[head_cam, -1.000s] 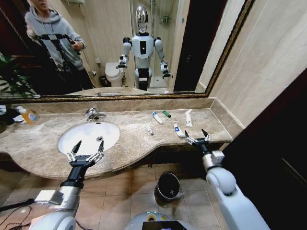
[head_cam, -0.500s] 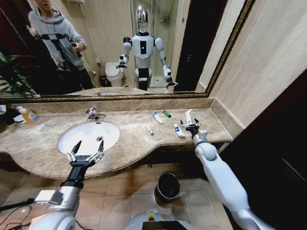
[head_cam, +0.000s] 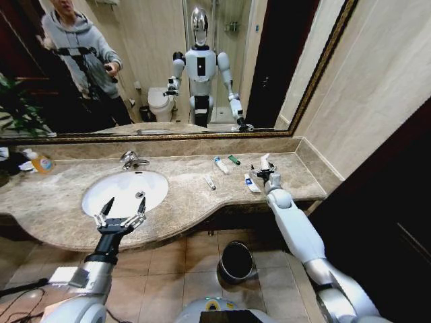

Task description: Pick up the trash from the sink and place it in the trash bin.

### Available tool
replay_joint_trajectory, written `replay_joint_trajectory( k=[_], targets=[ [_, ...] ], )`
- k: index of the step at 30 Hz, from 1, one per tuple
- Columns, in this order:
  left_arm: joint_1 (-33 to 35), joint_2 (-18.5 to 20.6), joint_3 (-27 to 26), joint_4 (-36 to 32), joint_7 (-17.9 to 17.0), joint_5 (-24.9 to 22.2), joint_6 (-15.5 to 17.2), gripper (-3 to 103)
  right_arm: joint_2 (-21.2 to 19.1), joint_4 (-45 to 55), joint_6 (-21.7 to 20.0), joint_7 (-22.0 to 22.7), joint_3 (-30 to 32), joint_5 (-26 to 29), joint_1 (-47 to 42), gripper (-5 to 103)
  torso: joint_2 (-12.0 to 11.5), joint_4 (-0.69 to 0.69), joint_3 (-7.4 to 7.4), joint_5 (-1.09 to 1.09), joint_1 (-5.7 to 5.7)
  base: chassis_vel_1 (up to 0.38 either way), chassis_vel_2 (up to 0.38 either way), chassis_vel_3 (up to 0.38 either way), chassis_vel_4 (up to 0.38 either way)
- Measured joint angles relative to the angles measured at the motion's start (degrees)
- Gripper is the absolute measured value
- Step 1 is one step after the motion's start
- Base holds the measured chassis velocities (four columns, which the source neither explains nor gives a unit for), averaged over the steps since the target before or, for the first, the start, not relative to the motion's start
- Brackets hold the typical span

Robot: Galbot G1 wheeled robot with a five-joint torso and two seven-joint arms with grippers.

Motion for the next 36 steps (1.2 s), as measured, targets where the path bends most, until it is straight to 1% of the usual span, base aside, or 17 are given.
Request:
replay_joint_trajectory(
  k=[1,3,4,7,9,10,11,12,13,16,18,21,22,24,26,27,36],
  targets=[
    [0.0,0.0,0.0,0.0,0.0,0.0,0.0,100,0.0,0.0,0.0,0.0,0.0,0.0,0.0,93,0.0,0.0,0.0,0.0,0.0,0.0,0.0,0.0,0.0],
    [0.0,0.0,0.0,0.0,0.0,0.0,0.0,100,-0.5,0.0,-0.3,-0.1,1.0,0.0,-0.8,83,0.0,-0.01,0.0,0.01,0.0,0.0,0.0,0.0,0.0],
    [0.0,0.0,0.0,0.0,0.0,0.0,0.0,100,-0.5,0.0,-0.3,-0.1,1.0,0.0,-0.8,83,0.0,-0.01,0.0,0.01,0.0,0.0,0.0,0.0,0.0],
    [0.0,0.0,0.0,0.0,0.0,0.0,0.0,100,-1.0,0.3,-0.7,-0.2,2.4,-0.2,-2.0,66,0.0,-0.01,0.0,0.0,-0.01,0.0,0.0,0.0,0.0],
    [0.0,0.0,0.0,0.0,0.0,0.0,0.0,100,-1.2,0.4,-0.8,-0.4,2.7,-0.2,-2.4,66,0.0,-0.01,0.0,0.0,-0.01,0.0,0.0,0.0,0.0],
    [0.0,0.0,0.0,0.0,0.0,0.0,0.0,100,-1.4,0.7,-0.8,-0.6,2.8,-0.2,-2.9,55,0.0,-0.01,0.0,0.01,-0.01,0.0,0.0,0.0,0.0],
    [0.0,0.0,0.0,0.0,0.0,0.0,0.0,100,-1.5,0.9,-0.8,-0.7,2.9,-0.1,-3.1,55,0.0,-0.01,0.0,0.01,-0.01,0.0,0.0,0.0,0.0],
    [0.0,0.0,0.0,0.0,0.0,0.0,0.0,100,-1.5,1.0,-0.8,-0.8,2.9,-0.1,-3.2,50,0.0,-0.01,0.0,0.01,-0.01,0.0,0.0,0.0,0.0],
    [0.0,0.0,0.0,0.0,0.0,0.0,0.0,100,-1.5,1.0,-0.8,-0.8,2.9,-0.1,-3.2,50,0.0,-0.01,0.0,0.01,-0.01,0.0,0.0,0.0,0.0],
    [0.0,0.0,0.0,0.0,0.0,0.0,0.0,100,-1.5,1.6,-0.8,-1.3,2.8,0.1,-3.7,33,0.0,-0.01,0.0,0.0,-0.01,0.0,0.0,0.0,0.0],
    [0.0,0.0,0.0,0.0,0.0,0.0,0.0,100,-1.4,1.6,-0.8,-1.3,2.7,0.1,-3.7,33,0.0,-0.01,0.0,0.0,-0.01,0.0,0.0,0.0,0.0],
    [0.0,0.0,0.0,0.0,0.0,0.0,0.0,100,-0.9,1.8,-0.8,-1.4,2.5,0.1,-3.8,18,0.0,0.0,0.0,0.0,-0.01,0.0,0.0,0.0,0.0],
    [0.0,0.0,0.0,0.0,0.0,0.0,0.0,100,-0.9,1.8,-0.8,-1.4,2.5,0.1,-3.8,18,0.0,0.0,0.0,0.0,-0.01,0.0,0.0,0.0,0.0],
    [0.0,0.0,0.0,0.0,0.0,0.0,0.0,100,-0.8,2.0,-0.8,-1.4,2.5,0.1,-3.9,6,0.0,0.0,0.0,0.0,-0.01,0.0,0.0,0.0,0.0],
    [0.0,0.0,0.0,0.0,0.0,0.0,0.0,100,-0.8,2.1,-0.8,-1.4,2.5,0.1,-3.9,6,0.0,0.0,0.0,0.0,-0.01,0.0,0.0,0.0,0.0],
    [0.0,0.0,0.0,0.0,0.0,0.0,0.0,100,-0.8,2.5,-0.8,-1.4,2.5,0.1,-4.0,1,0.0,0.0,0.0,0.0,-0.01,0.0,0.0,0.0,0.0],
    [0.0,0.0,0.0,0.0,0.0,0.0,0.0,100,-1.8,6.0,-1.8,-1.2,3.2,1.2,-6.3,0,0.0,0.0,0.0,0.0,-0.01,0.0,0.0,0.0,0.0]
  ],
)
